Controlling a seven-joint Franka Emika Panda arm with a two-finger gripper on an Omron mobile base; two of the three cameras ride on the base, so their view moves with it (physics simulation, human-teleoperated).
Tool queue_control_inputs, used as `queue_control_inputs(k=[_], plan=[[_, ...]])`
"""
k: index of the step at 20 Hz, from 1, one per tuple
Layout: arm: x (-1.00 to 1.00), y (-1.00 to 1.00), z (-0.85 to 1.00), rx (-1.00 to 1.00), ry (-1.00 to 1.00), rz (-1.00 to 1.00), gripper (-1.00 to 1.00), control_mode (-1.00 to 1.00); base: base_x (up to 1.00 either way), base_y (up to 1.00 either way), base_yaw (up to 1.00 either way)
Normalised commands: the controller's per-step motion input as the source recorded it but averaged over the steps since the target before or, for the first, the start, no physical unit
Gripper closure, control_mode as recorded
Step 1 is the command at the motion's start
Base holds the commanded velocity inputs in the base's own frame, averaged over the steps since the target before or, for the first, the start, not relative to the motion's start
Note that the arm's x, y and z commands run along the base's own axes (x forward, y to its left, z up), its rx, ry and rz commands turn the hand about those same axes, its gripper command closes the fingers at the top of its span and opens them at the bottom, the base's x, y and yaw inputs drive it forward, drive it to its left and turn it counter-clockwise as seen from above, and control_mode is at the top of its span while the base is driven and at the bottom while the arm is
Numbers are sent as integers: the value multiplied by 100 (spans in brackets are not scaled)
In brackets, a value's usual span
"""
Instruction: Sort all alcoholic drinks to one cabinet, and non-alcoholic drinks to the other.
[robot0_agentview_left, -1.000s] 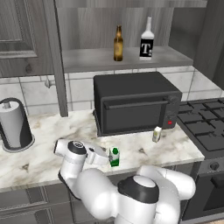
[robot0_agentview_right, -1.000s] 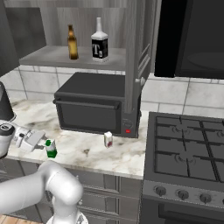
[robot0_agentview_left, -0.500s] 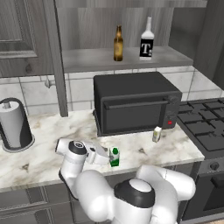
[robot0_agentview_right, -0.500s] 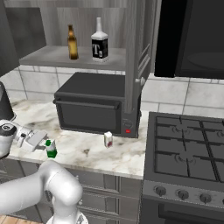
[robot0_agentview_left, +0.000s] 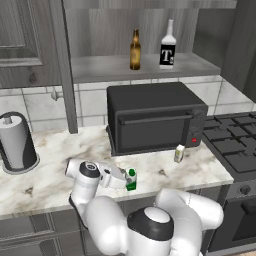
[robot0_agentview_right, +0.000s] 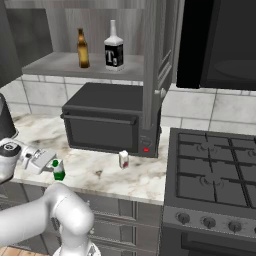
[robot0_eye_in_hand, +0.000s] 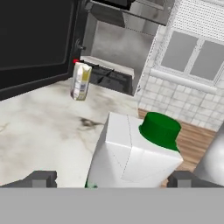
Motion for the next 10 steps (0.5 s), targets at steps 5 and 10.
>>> queue_control_inputs(k=[5, 10], plan=[[0, -8, 0, -6, 0, 0, -100, -100, 0, 0, 0], [0, -4, 0, -5, 0, 0, -100, -100, 0, 0, 0]])
